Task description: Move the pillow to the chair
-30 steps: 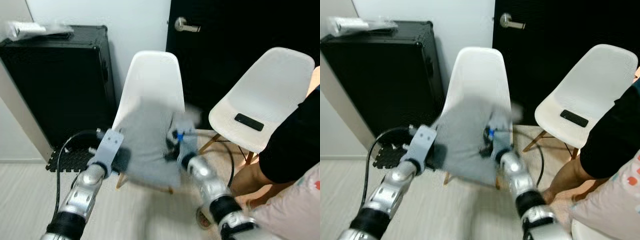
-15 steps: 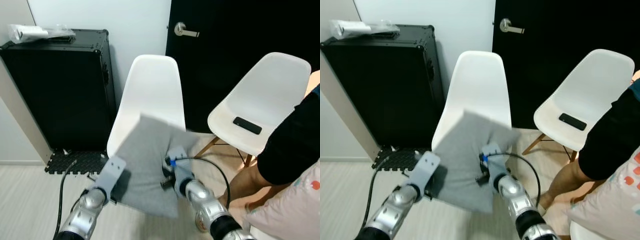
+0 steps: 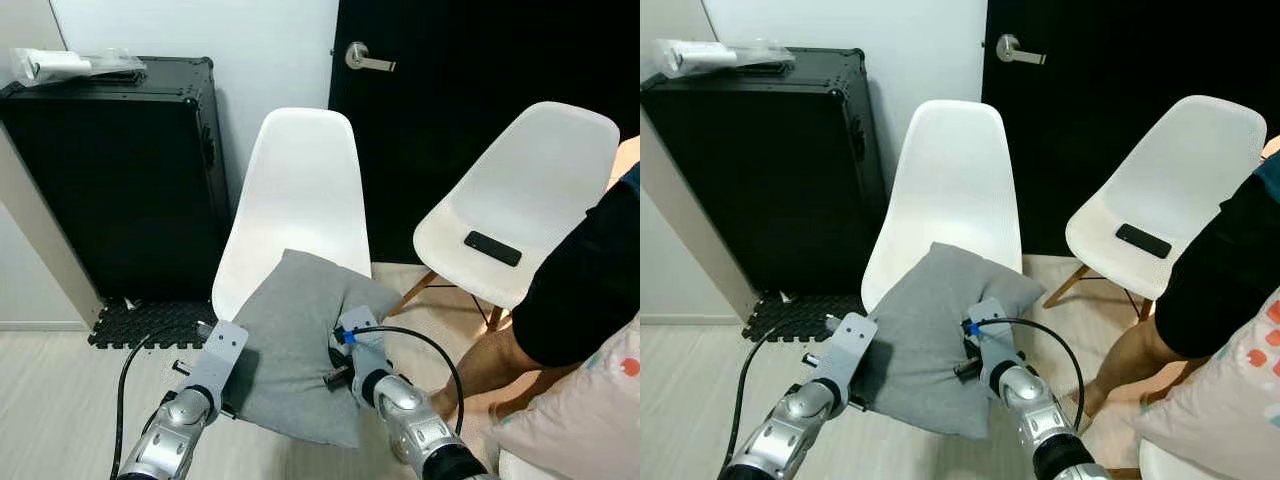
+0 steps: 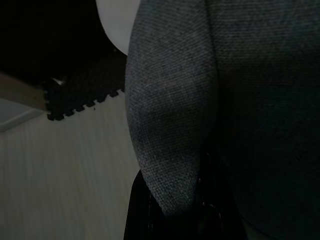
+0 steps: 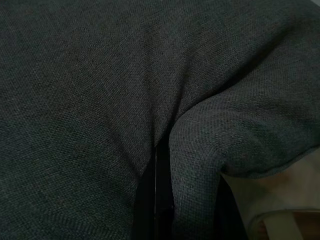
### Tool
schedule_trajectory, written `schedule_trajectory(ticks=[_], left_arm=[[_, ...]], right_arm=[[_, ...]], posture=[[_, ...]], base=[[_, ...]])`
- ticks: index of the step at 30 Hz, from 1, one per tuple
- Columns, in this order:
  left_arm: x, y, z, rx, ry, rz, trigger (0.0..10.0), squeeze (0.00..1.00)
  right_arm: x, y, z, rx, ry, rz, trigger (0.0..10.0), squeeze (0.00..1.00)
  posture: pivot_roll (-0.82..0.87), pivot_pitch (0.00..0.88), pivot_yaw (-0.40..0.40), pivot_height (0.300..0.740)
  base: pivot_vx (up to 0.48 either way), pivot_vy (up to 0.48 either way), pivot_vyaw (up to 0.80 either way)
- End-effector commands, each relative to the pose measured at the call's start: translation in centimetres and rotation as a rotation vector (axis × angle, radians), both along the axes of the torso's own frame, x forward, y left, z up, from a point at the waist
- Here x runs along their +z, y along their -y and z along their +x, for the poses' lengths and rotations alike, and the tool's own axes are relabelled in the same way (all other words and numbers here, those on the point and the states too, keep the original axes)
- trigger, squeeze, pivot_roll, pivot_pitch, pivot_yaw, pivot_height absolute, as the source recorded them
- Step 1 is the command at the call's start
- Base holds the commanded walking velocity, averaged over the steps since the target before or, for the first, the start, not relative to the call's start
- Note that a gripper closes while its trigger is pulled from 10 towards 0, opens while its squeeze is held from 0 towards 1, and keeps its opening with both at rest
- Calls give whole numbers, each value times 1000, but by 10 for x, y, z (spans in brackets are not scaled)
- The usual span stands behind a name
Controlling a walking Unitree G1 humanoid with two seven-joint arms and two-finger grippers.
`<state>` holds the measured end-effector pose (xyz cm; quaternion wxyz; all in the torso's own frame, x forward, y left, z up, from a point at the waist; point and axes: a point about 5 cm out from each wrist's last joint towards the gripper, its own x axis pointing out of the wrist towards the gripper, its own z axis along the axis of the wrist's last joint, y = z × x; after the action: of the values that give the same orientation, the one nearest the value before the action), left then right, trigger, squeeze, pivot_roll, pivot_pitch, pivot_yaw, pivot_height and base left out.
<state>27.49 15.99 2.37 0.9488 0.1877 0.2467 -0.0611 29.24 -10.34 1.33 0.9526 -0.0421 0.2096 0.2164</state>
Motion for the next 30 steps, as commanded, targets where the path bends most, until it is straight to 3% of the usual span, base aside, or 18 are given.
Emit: schedule_trajectory(ticks=[1, 6, 7, 10, 11, 12, 14, 15, 18, 23, 25, 30], left_arm=[[16, -27, 8, 133, 86, 49, 10000, 0], [19, -35, 8, 171, 109, 57, 10000, 0], [25, -47, 11, 252, 167, 31, 10000, 0], [33, -54, 15, 318, 230, -32, 10000, 0], [33, -54, 15, 318, 230, -32, 10000, 0], [36, -52, 15, 353, 254, -117, 10000, 0], [37, -51, 14, 355, 257, -145, 10000, 0], [39, -44, 16, 325, 260, -206, 10000, 0], [37, -39, 18, 285, 255, -181, 10000, 0], [33, -35, 18, 288, 242, -187, 10000, 0], [28, -31, 15, 291, 231, -151, 10000, 0], [33, -30, 16, 293, 241, -180, 10000, 0]], right_arm=[[0, 17, 1, -81, 19, -7, 10000, 0], [4, 25, 5, -142, 35, -3, 10000, 0], [6, 40, 12, -283, 17, 50, 10000, 0], [7, 48, 16, -361, -5, 98, 10000, 0], [7, 48, 16, -361, -5, 98, 10000, 0], [8, 48, 17, -344, -8, 93, 10000, 0], [9, 47, 18, -330, -1, 84, 10000, 0], [15, 45, 22, -325, 22, 92, 10000, 0], [19, 44, 24, -340, 28, 116, 10000, 0], [12, 35, 18, -308, 22, 109, 10000, 0], [4, 33, 12, -304, -8, 111, 10000, 0], [5, 25, 12, -279, -8, 125, 10000, 0]], posture=[[5, 99, -48, 740], [5, 91, -50, 740], [12, 69, -74, 740], [15, 72, -79, 740], [15, 72, -79, 740], [6, 58, -59, 740], [0, 59, -58, 740], [-10, 76, -61, 740], [-12, 82, -63, 740], [-19, 67, -64, 740], [-4, 30, -62, 740], [-15, 30, -73, 740]], base=[[0, 0, 0], [0, 0, 0], [0, 0, 0], [0, 0, 0], [0, 0, 0], [0, 0, 0], [0, 0, 0], [0, 0, 0], [0, 0, 0], [0, 0, 0], [0, 0, 0], [0, 0, 0]])
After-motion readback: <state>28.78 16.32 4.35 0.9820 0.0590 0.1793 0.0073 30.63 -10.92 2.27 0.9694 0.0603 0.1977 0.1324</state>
